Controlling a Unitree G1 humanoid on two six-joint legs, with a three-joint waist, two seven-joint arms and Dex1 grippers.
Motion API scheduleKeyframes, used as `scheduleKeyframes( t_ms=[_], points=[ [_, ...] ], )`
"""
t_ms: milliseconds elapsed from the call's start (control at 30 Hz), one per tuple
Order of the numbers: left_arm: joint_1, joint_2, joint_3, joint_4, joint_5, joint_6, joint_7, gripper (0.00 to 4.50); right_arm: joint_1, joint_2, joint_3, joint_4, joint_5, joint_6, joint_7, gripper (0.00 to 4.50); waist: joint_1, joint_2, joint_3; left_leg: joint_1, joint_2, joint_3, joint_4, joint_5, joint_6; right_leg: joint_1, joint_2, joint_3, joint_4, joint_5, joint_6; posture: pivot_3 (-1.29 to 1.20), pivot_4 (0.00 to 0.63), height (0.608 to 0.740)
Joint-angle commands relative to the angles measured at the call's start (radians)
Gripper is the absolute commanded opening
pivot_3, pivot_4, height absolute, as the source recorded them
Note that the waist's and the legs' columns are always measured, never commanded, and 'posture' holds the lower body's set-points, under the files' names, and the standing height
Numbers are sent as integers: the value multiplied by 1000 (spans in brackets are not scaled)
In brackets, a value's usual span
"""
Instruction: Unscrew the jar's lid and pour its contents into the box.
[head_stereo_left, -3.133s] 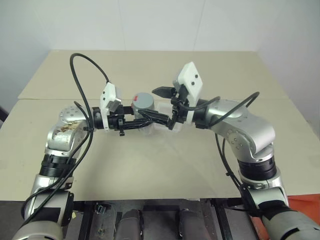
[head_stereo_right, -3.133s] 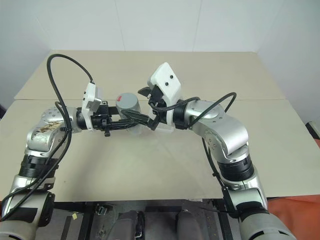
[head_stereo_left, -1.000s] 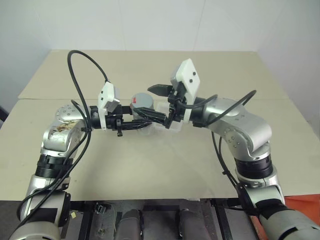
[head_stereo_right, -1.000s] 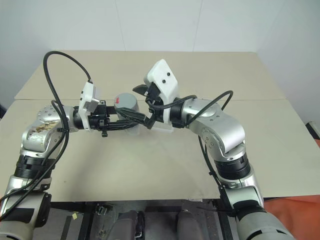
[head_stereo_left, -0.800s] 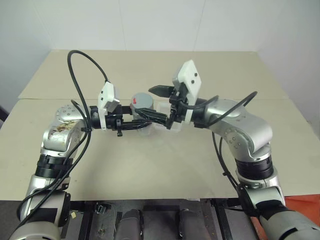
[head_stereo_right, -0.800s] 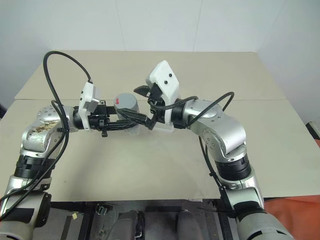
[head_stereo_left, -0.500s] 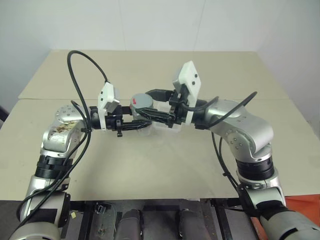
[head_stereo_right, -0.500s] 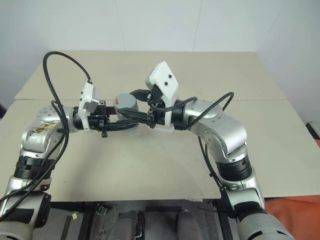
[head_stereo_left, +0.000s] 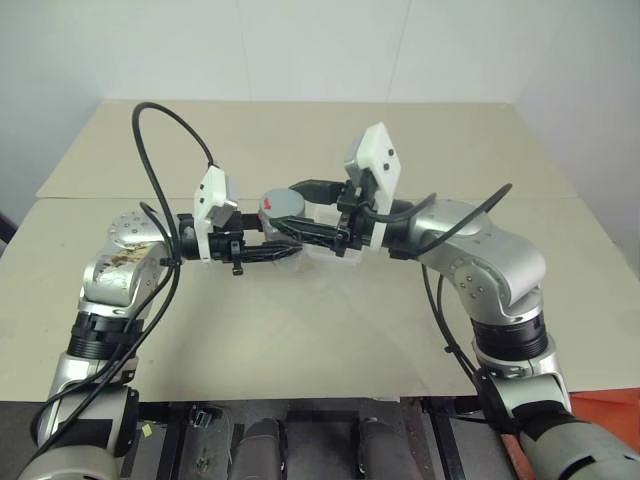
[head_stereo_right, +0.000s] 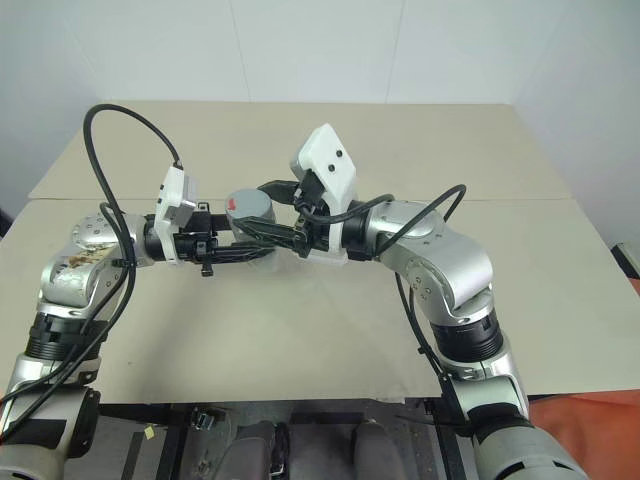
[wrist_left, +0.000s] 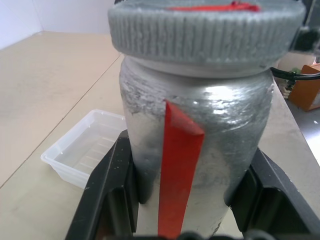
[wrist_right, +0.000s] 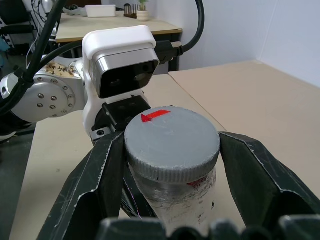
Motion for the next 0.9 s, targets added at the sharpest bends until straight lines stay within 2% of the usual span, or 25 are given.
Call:
scheduleKeyframes(
  t_ms=[33, 300, 533, 700, 900],
  points=[
    [26, 25, -9, -12, -8, -16, -57, 1959, -29, -8, -57, -25, 16, -43, 6, 2826, 0, 0, 0, 0, 0, 0, 0, 0, 0, 0, 0, 0, 0, 0, 0, 0, 150, 740],
    [17, 59, -59, 22, -34, -60, -268, 1959, -43, -62, -82, -4, 51, -75, 116, 2826, 1, 0, 0, 0, 0, 1, 0, 0, 0, 0, 0, 0, -1, 0, 0, 0, 150, 740],
    [11, 61, -104, 67, -4, -104, -345, 1959, -51, -82, -115, 5, 101, -80, 166, 2826, 2, 0, 0, 0, 0, 1, 0, 0, 0, 0, 0, 0, -1, 0, 0, 0, 150, 740],
    [15, 38, -76, 78, 5, -130, -288, 1959, -36, -110, -133, -7, 87, -69, 140, 2826, 0, 0, 0, 0, 0, 1, 0, 0, 0, 0, 0, 0, -1, 0, 0, 0, 150, 740],
    [33, 35, 11, 54, 9, -136, -135, 1959, 89, -165, -204, -26, 46, -31, -5, 2826, 4, 0, 0, 0, 0, 0, 0, 0, 0, 0, -1, 0, -1, 0, 0, 0, 150, 740]
  ],
)
